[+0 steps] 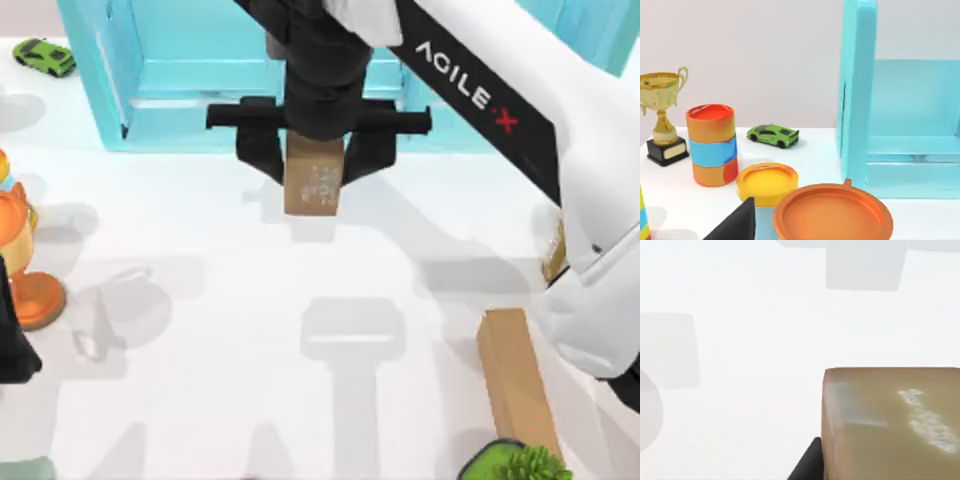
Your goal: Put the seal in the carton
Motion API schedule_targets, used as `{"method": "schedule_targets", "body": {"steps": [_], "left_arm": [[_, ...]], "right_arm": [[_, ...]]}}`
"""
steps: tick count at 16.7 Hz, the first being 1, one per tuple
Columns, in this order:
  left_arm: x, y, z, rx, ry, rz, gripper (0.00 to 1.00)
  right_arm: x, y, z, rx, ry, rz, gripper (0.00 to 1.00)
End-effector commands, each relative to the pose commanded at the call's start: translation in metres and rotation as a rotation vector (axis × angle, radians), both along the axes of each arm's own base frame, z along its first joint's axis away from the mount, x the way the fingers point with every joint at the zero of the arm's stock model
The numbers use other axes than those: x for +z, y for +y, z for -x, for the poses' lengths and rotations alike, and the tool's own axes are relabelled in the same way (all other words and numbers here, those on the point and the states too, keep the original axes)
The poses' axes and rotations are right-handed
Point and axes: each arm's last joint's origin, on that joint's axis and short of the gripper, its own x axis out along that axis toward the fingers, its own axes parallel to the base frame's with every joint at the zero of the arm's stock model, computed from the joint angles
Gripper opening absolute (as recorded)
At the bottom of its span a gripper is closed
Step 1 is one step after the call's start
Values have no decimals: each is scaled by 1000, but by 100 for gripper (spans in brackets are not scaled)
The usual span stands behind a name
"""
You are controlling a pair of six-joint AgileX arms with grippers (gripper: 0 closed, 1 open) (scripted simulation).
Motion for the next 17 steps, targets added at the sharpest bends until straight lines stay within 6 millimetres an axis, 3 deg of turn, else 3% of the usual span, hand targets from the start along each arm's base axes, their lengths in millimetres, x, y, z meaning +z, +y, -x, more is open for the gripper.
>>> {"method": "schedule_targets", "body": {"steps": [3,5,7,10,12,14,17], "left_arm": [[0,0,0,0,0,0,100],[0,0,0,0,0,0,100],[0,0,0,0,0,0,100],[0,0,0,0,0,0,100],[0,0,0,0,0,0,100],[0,0,0,0,0,0,100],[0,0,0,0,0,0,100]], "right_arm": [[23,-80,-45,-10,-52,-31,0],[33,-156,-67,-31,-74,-24,0],[37,-238,-72,-56,-78,-1,0],[32,-345,-43,-85,-43,37,0],[27,-390,-10,-83,-12,52,0],[22,-414,23,-64,13,61,0],[19,-424,57,-23,39,69,0]]}}
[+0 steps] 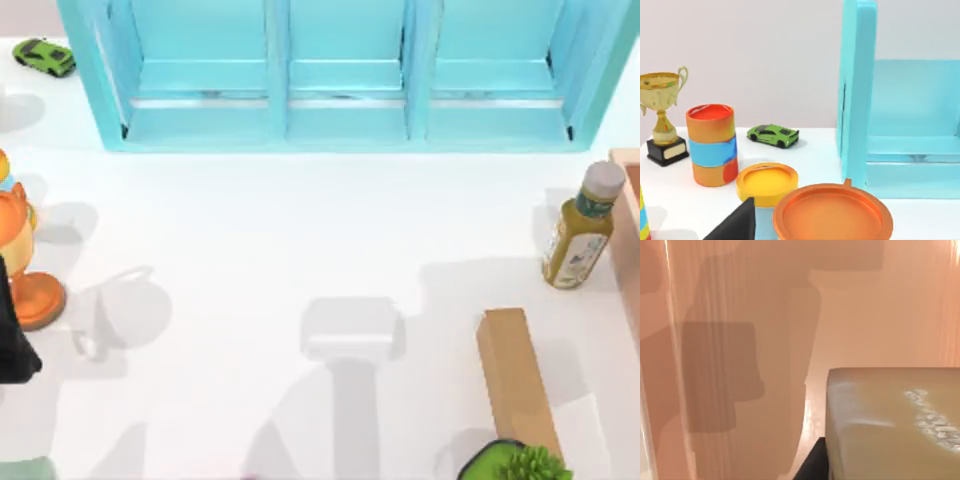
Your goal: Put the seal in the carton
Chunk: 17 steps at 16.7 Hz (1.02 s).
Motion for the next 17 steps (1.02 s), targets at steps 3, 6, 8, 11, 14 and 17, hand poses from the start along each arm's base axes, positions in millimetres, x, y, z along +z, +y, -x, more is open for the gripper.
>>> {"method": "schedule_targets", "body": {"steps": [3,6,8,11,14,17], "left_arm": [[0,0,0,0,0,0,100],[0,0,0,0,0,0,100],[0,0,0,0,0,0,100],[0,0,0,0,0,0,100],[0,0,0,0,0,0,100],[0,0,0,0,0,0,100]], "right_arm": [[-1,-1,12,19,11,1,0],[-1,-1,12,19,11,1,0],[-3,0,11,21,14,0,0],[-17,0,10,21,16,0,0],[-36,0,7,20,5,3,0],[-58,0,7,20,7,2,0]]}}
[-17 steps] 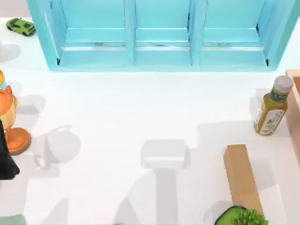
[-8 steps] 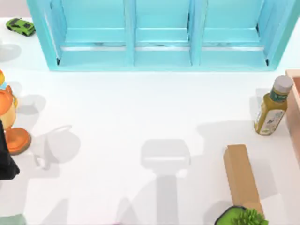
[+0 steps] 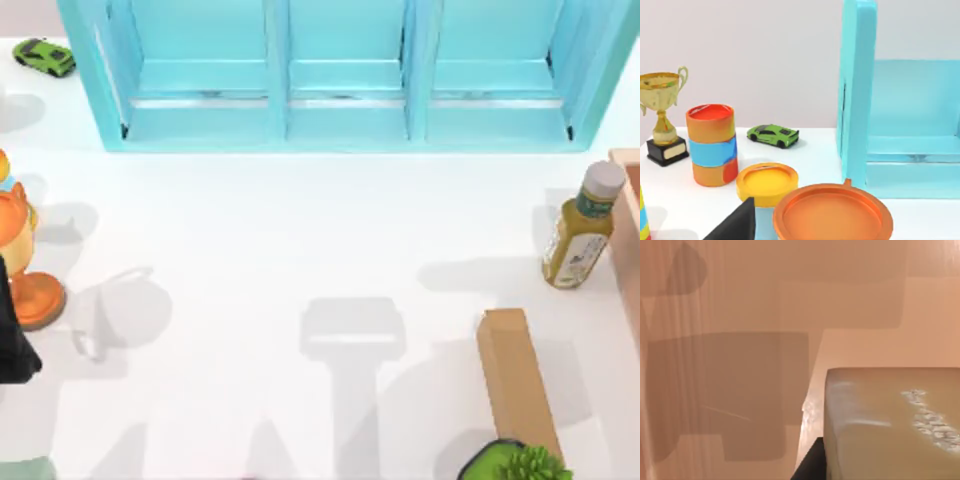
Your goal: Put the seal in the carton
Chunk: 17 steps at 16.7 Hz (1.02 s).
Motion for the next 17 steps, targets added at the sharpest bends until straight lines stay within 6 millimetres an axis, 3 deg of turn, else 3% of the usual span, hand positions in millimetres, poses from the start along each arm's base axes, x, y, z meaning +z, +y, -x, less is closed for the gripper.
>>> {"method": "schedule_targets", "body": {"steps": [6,17], "left_arm": [[0,0,0,0,0,0,100],[0,0,0,0,0,0,100]], "right_arm": [[-8,0,0,0,5,-1,0],[-8,0,0,0,5,-1,83]]}}
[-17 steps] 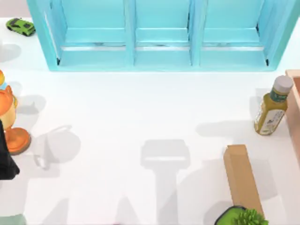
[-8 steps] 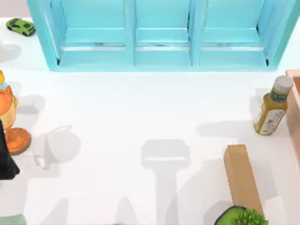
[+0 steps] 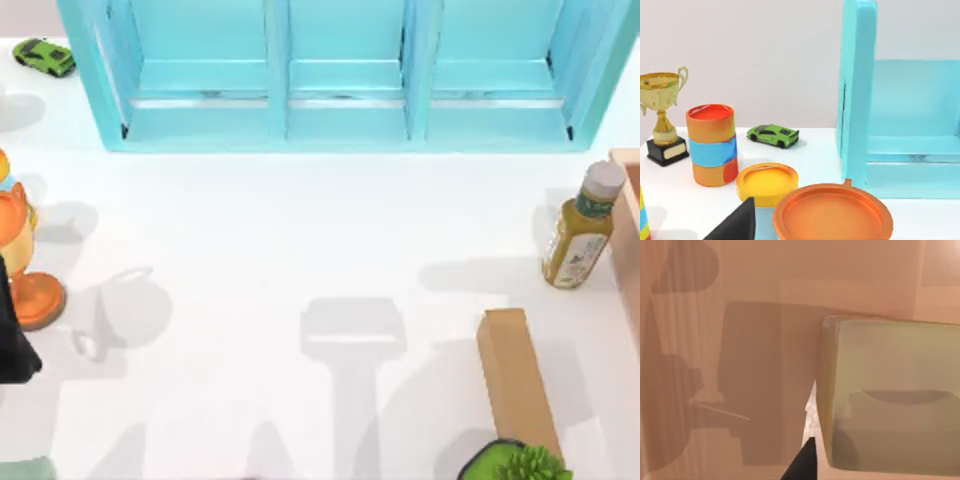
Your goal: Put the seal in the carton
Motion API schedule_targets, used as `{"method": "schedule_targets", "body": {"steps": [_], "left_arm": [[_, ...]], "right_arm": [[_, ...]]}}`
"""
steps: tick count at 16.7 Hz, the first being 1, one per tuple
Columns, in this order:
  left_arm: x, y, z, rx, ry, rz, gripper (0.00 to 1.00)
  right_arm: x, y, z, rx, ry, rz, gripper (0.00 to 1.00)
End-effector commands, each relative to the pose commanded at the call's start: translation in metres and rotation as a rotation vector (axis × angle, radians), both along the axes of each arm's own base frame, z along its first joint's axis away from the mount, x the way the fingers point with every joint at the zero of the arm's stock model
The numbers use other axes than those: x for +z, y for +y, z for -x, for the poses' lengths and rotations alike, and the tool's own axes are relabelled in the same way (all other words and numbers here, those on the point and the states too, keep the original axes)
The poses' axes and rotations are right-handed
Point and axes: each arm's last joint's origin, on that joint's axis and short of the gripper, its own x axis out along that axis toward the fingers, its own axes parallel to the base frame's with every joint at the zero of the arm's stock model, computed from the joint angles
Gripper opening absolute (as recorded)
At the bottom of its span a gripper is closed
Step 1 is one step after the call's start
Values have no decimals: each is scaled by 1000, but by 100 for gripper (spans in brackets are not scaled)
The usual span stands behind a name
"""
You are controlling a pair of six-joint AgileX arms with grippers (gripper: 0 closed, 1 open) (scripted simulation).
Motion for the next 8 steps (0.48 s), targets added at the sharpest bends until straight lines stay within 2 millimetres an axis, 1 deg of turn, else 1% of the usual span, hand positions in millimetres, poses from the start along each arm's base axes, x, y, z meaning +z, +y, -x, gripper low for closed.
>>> {"method": "schedule_targets", "body": {"steps": [2,3,8], "left_arm": [[0,0,0,0,0,0,100],[0,0,0,0,0,0,100],[0,0,0,0,0,0,100]], "right_arm": [[0,0,0,0,0,0,98],[0,0,0,0,0,0,100],[0,0,0,0,0,0,100]]}}
